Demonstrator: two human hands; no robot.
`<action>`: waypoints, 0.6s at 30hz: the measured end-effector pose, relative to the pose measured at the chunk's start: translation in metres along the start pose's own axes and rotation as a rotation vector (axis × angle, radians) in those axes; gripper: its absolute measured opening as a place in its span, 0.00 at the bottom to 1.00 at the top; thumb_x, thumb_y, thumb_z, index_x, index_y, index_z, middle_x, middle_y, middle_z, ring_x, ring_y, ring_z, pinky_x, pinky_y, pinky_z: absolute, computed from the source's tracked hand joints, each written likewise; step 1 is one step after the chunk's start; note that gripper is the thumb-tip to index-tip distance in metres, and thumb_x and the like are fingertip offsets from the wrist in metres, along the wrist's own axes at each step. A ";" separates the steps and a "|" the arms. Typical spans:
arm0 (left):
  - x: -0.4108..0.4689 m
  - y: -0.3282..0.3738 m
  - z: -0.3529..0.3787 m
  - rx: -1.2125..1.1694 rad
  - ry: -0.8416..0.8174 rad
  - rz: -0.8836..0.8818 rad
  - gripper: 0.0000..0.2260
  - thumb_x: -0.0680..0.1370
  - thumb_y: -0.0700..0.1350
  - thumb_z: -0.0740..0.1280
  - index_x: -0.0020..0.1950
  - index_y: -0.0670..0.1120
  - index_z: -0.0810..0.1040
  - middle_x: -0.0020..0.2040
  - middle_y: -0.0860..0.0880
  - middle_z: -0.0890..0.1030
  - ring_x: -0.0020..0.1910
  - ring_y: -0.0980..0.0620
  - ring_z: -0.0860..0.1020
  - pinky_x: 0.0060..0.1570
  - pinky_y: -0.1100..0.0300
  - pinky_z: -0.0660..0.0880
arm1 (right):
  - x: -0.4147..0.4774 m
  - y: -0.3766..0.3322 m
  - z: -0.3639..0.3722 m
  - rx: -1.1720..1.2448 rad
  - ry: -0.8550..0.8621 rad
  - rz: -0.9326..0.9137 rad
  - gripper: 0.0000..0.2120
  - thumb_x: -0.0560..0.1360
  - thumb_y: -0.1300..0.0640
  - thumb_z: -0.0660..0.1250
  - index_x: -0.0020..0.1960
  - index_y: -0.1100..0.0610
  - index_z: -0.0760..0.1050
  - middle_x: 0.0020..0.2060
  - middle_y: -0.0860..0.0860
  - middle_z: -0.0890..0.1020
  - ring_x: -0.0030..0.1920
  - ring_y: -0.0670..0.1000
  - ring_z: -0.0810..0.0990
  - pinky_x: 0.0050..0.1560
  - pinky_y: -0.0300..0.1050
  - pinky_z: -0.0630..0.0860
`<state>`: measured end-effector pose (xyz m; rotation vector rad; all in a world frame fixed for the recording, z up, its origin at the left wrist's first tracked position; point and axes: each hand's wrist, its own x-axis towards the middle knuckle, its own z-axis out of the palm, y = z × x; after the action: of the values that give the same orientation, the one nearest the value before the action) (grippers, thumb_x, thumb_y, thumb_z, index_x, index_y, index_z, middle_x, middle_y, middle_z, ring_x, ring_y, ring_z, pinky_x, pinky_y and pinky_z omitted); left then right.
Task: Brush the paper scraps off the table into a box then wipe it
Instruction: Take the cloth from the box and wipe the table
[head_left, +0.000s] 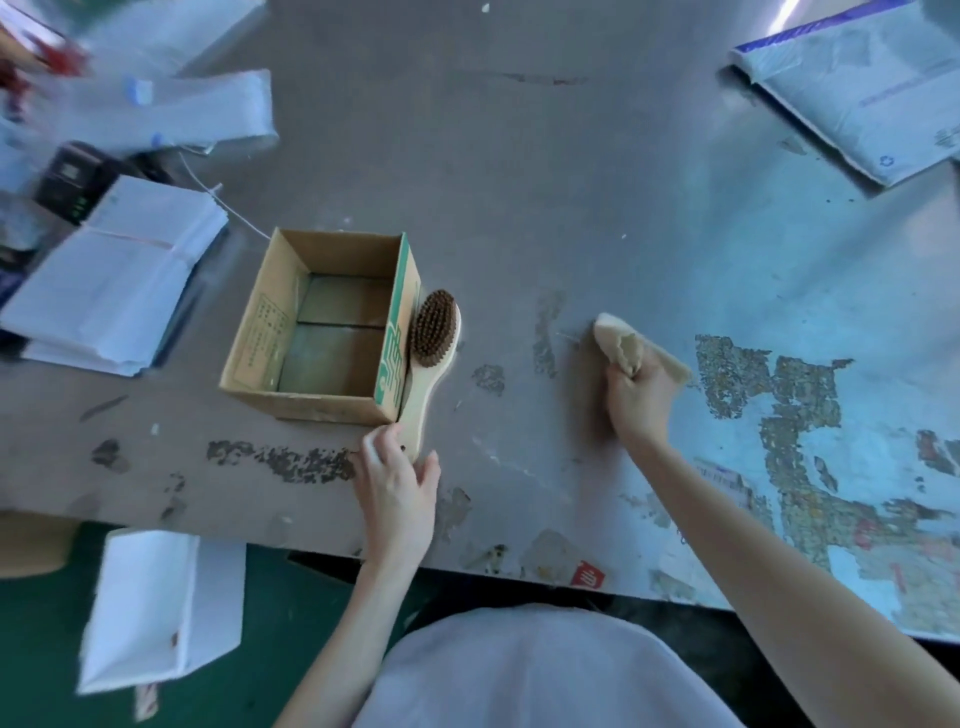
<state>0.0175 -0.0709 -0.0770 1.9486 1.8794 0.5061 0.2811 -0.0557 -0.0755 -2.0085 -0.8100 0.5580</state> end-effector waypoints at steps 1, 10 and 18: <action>0.001 0.002 0.002 0.031 -0.020 -0.031 0.20 0.72 0.42 0.72 0.60 0.37 0.72 0.56 0.38 0.73 0.51 0.38 0.72 0.48 0.46 0.73 | 0.001 -0.003 0.008 -0.013 -0.036 -0.015 0.14 0.67 0.64 0.57 0.48 0.63 0.77 0.47 0.58 0.81 0.51 0.58 0.77 0.54 0.52 0.72; 0.018 0.030 -0.012 0.125 -0.152 -0.075 0.22 0.75 0.44 0.67 0.66 0.38 0.70 0.58 0.37 0.77 0.57 0.39 0.71 0.57 0.49 0.69 | -0.054 -0.009 0.044 -0.148 -0.680 -0.436 0.21 0.74 0.57 0.61 0.66 0.58 0.74 0.68 0.55 0.74 0.70 0.49 0.66 0.73 0.42 0.54; 0.055 0.073 -0.048 -0.390 -0.322 -0.268 0.13 0.73 0.50 0.62 0.50 0.42 0.74 0.39 0.46 0.75 0.41 0.43 0.75 0.38 0.55 0.68 | -0.044 0.007 0.017 -0.184 -0.759 -0.537 0.22 0.75 0.53 0.57 0.64 0.60 0.76 0.65 0.51 0.77 0.68 0.45 0.66 0.72 0.35 0.54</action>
<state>0.0585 -0.0164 0.0009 1.4085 1.6552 0.4105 0.2424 -0.0808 -0.0867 -1.6042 -1.8404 0.9583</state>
